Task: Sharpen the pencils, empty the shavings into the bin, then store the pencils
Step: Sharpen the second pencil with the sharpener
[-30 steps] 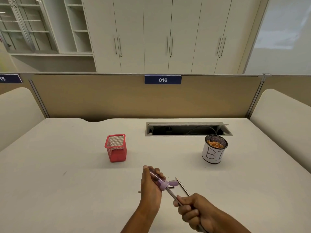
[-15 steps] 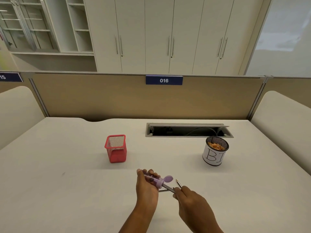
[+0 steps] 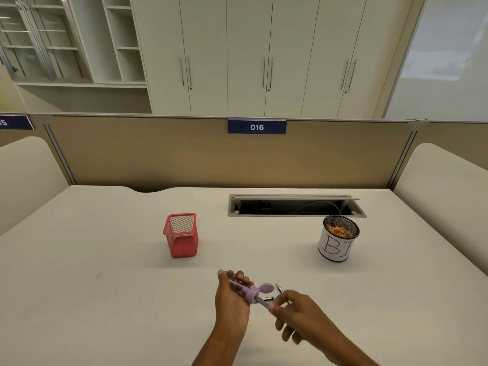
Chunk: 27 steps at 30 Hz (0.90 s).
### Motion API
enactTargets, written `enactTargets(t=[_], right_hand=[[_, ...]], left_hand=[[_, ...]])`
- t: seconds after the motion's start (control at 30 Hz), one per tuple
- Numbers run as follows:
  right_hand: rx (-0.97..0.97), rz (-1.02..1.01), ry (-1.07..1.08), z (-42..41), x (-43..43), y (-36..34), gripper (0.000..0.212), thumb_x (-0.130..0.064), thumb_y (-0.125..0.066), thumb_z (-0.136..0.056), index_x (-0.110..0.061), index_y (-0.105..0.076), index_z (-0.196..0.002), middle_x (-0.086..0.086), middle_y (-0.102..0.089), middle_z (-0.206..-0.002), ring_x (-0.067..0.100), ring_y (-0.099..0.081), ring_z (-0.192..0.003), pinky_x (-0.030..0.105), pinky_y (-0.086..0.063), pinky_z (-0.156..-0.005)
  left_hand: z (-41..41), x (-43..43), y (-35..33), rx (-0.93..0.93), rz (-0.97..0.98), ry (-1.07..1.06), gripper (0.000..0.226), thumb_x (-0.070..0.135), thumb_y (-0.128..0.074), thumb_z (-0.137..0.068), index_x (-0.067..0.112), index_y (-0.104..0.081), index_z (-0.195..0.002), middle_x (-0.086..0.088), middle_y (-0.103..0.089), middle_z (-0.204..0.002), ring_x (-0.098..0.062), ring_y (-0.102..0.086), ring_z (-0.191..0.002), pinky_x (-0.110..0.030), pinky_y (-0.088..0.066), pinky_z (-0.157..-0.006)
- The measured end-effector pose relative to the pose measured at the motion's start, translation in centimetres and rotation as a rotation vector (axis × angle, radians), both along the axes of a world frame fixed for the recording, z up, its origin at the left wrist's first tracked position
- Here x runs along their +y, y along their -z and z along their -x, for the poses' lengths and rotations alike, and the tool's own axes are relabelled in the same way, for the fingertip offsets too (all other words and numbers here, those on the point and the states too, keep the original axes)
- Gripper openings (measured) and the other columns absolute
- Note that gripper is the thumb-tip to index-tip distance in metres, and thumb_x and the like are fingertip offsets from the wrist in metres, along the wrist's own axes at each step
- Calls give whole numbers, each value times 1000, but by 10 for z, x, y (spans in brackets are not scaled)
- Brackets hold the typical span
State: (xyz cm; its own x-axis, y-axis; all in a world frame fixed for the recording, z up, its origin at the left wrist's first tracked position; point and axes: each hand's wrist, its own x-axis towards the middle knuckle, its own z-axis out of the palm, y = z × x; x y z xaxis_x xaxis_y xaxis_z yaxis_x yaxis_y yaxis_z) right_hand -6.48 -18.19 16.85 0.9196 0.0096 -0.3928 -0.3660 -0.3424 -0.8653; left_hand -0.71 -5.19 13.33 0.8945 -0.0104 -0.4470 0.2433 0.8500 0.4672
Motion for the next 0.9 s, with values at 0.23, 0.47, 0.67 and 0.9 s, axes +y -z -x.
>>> enactTargets(t=[0.23,0.47,0.67,0.9], right_hand=[[-957,1030,-116,7,4,35,12,-14,-57,-72,-20,-66,-68,-2,-54,-51,16,-48,-37,18,-28,-29],[-265,284,-43,3,7,19,24,-13,-52,-84,-21,-63,-64,-1,-44,-52,12,-40,-43,18,-28,-47],[595,-719,88,-1,-15,7,18,-4,-49,-77,-1,-62,-65,0,-32,-40,7,-26,-22,8,-8,-34],[-252,137,-50,5,-1,22,12,-32,-68,-69,-30,-57,-69,-6,-53,-63,5,-46,-42,10,-34,-45]], left_hand=[[-3,5,-3,-2,55,-70,38,34,-32,-100,13,-43,-70,0,-54,-44,-11,-54,-35,-21,-51,-49],[-1,0,-10,-40,3,-55,37,34,-32,-100,14,-43,-70,1,-54,-43,-9,-51,-35,-24,-43,-58],[3,-3,-8,-61,-35,15,38,35,-32,-99,12,-44,-71,1,-52,-45,-10,-50,-37,-23,-46,-53],[5,-4,-1,-17,-13,-4,38,35,-32,-99,12,-45,-72,-1,-54,-45,-11,-50,-37,-25,-44,-56]])
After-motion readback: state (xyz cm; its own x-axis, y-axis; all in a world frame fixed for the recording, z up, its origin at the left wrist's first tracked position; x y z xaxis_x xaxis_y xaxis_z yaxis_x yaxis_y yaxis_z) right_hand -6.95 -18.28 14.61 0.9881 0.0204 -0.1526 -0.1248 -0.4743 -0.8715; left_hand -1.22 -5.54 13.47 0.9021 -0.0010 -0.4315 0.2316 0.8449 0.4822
